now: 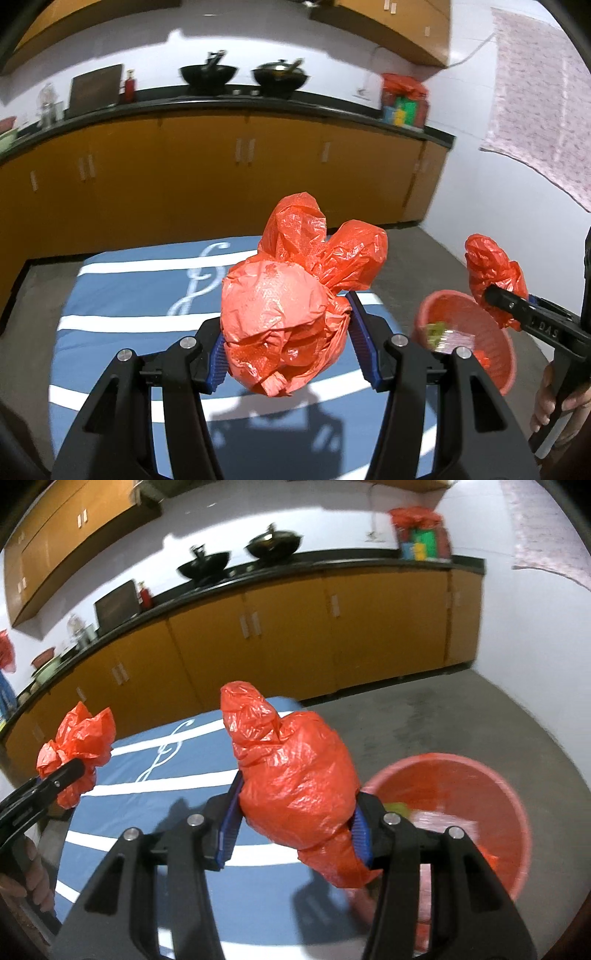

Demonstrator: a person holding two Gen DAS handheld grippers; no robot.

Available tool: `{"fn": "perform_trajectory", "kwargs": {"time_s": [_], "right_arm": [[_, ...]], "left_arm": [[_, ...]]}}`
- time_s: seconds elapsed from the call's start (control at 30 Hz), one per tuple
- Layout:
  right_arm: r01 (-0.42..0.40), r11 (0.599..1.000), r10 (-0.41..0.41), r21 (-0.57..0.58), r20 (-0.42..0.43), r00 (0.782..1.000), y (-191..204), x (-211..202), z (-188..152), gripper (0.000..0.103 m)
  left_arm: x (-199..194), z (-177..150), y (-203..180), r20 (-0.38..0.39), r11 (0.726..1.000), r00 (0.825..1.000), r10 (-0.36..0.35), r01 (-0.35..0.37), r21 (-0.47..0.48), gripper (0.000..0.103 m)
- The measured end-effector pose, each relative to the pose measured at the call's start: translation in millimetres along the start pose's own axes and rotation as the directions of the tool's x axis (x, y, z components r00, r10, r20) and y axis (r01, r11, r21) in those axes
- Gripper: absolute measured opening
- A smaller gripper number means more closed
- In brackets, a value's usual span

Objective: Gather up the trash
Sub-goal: 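Carry both red bags from the table over the orange basket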

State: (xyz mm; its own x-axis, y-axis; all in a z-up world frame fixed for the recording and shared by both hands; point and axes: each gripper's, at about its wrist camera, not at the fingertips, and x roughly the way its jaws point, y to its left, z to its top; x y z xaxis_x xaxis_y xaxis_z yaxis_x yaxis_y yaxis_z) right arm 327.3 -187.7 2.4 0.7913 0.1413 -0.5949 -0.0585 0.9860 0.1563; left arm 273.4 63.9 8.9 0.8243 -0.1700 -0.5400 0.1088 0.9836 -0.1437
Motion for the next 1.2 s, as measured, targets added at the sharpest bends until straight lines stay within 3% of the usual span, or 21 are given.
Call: {"fn": "perform_trajectory", "kwargs": {"time_s": [0.27, 0.57, 0.73, 1.2], "right_arm": [[0.085, 0.994, -0.087, 0.066, 0.027, 0.996, -68, -40, -11, 0.05], [0.154, 0.978, -0.157, 0.14, 0.01, 0.988, -133, -56, -34, 0.05], [0.165, 0.971, -0.167, 0.173, 0.001, 0.986, -156, -52, -41, 0.05], [0.169, 0.959, -0.172, 0.228, -0.008, 0.985, -169, -26, -46, 0.05]], "left_arm": [[11, -4, -81, -0.018, 0.991, 0.994, -0.109, 0.11, 0.078, 0.056], [37, -22, -153, -0.082, 0.97, 0.976, -0.203, 0.212, 0.118, 0.056], [49, -28, -172, -0.108, 0.962, 0.969, -0.223, 0.237, 0.134, 0.056], [73, -40, -192, -0.162, 0.951, 0.958, -0.239, 0.264, 0.161, 0.056]]}}
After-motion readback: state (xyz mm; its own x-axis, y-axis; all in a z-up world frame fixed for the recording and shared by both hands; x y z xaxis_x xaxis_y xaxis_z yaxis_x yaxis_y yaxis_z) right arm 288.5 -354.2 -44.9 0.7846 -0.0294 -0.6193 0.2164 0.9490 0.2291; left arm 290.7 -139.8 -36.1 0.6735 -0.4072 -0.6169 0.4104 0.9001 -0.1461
